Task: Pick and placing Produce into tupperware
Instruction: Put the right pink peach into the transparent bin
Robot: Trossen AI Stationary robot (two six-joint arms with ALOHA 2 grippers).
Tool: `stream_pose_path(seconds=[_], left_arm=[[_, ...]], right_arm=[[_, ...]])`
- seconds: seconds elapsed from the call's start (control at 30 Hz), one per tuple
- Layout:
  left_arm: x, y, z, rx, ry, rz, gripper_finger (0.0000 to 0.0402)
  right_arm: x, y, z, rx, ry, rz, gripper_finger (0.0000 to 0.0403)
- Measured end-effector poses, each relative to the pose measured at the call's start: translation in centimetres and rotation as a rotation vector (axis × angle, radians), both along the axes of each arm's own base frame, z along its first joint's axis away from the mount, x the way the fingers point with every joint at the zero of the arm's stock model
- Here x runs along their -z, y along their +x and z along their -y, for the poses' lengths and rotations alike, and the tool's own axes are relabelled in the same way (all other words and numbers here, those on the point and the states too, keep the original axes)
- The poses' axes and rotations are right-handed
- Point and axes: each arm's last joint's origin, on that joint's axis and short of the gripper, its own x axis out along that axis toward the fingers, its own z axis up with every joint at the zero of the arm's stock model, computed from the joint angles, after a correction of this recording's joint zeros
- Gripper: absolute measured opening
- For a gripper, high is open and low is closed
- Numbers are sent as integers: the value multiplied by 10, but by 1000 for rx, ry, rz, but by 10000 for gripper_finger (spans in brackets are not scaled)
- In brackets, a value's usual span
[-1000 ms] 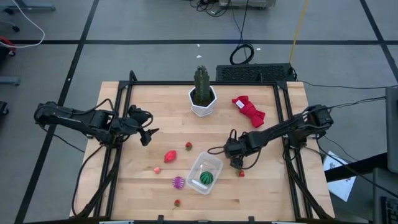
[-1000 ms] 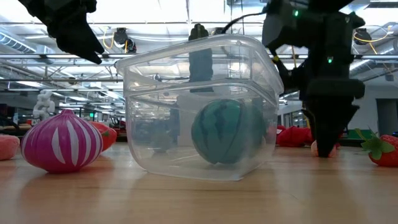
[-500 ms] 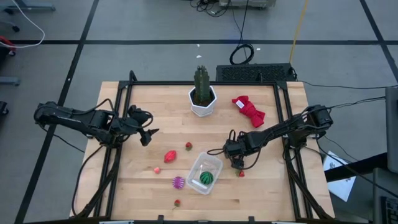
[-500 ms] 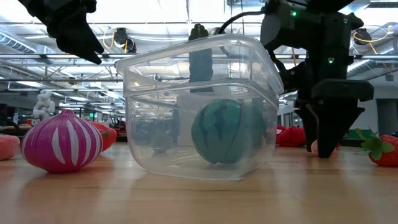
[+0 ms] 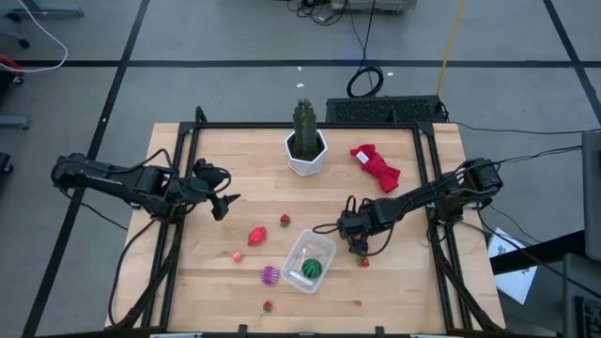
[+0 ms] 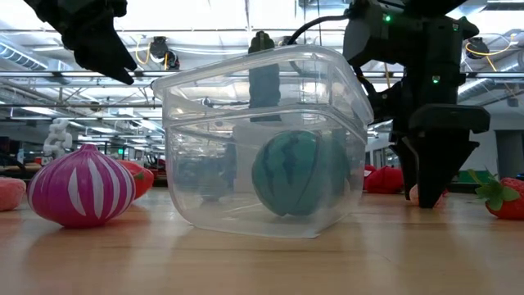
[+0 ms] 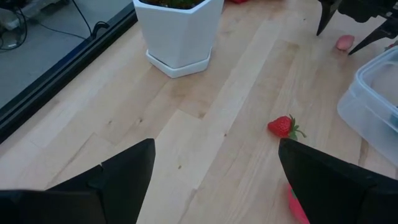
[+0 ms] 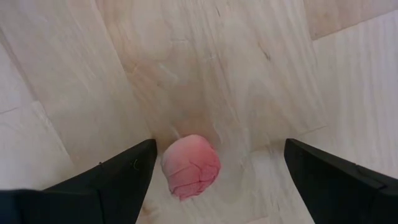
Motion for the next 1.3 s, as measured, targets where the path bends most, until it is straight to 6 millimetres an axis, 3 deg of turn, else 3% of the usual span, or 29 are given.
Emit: stream_pose_path(seconds=[0.2, 1.03, 1.3], left_arm=[[0, 0, 0, 0, 0, 0, 349], [0, 0, 0, 0, 0, 0, 349], [0, 0, 0, 0, 0, 0, 349]], right_arm=[[0, -1, 0, 26, 1, -8, 334], [0, -2, 0, 60, 29, -26, 151], [-11, -8, 1, 55, 24, -14, 106]])
